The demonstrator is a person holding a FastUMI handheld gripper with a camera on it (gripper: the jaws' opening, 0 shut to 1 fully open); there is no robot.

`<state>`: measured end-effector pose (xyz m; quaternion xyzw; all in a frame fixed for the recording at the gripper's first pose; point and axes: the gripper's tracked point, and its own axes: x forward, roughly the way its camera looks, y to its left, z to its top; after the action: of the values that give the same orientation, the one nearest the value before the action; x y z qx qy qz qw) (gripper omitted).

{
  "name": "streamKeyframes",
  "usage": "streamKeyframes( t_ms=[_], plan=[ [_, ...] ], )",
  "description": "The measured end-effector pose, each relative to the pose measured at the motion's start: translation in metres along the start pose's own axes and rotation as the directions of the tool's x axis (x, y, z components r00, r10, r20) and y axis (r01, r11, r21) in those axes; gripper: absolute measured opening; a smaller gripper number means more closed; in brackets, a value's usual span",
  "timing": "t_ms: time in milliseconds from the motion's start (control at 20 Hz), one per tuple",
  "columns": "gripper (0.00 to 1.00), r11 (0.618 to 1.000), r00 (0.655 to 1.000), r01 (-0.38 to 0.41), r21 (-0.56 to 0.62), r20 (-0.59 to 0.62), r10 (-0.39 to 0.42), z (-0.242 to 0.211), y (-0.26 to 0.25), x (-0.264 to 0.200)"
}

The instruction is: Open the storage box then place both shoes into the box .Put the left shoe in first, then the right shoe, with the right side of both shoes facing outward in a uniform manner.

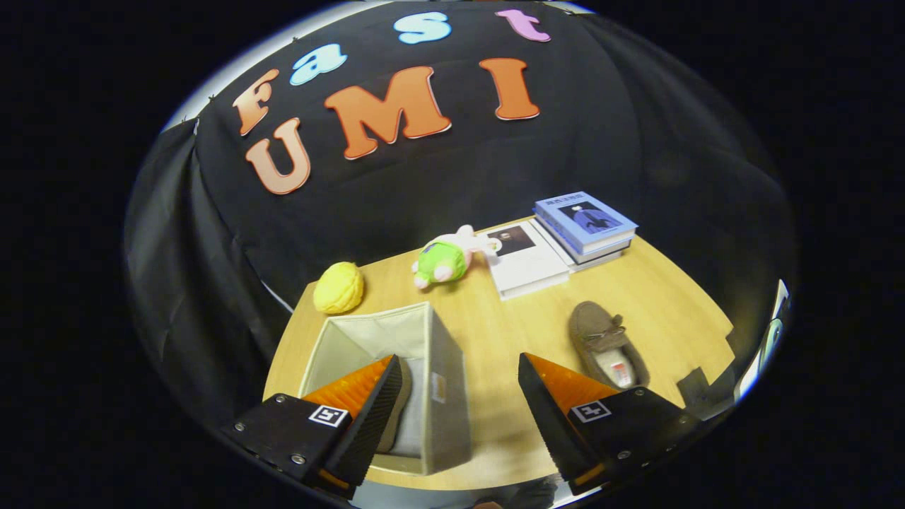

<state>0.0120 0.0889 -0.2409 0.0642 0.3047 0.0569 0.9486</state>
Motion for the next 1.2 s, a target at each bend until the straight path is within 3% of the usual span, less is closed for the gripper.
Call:
streamKeyframes(
  t_ms=[300,550,900,1200],
  plan=[
    [0.98,0.986,0.988,0.157,0.047,-0.008,-0.157,0.0,-0.125,-0.002],
    [0.99,0.972,0.972,0.229,0.044,-0.06,-0.226,-0.016,-0.195,0.006],
    [0.96,0.978,0.956,0.21,0.007,-0.213,-0.204,-0.061,-0.224,0.056],
    [0.7,0.987,0.934,0.16,-0.014,-0.321,-0.156,-0.089,-0.222,0.099]
  ],
)
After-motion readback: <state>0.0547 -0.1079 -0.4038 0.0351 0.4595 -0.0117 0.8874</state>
